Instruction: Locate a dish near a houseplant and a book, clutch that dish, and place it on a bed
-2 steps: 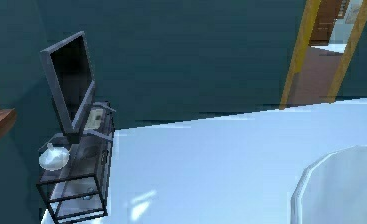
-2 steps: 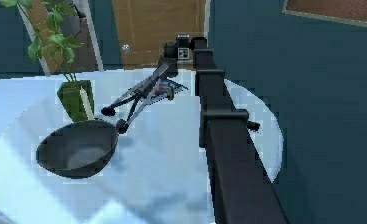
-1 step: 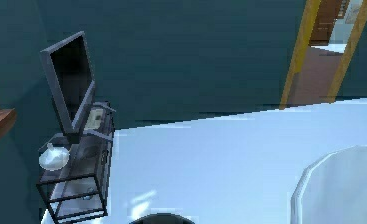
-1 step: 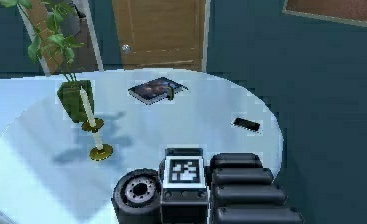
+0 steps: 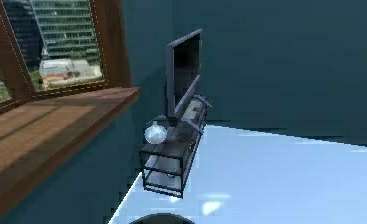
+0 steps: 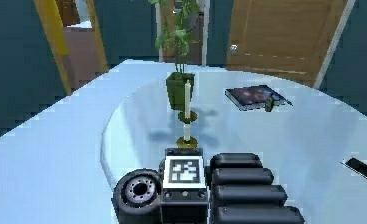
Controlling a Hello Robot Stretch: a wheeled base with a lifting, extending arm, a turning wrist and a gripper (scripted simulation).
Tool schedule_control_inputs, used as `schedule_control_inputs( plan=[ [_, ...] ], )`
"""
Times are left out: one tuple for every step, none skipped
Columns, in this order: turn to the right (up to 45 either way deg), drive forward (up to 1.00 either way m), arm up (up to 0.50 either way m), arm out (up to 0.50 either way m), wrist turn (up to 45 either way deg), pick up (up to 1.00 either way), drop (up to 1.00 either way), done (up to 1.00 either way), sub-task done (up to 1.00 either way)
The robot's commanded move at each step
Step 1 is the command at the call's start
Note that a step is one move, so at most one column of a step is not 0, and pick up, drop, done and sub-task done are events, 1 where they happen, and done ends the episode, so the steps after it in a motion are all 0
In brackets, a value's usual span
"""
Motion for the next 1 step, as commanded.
schedule_control_inputs(
  plan=[
    [-3.0, 0.00, 0.00, 0.00, 0.0, 0.00, 0.00, 0.00, 0.00]
  ],
)
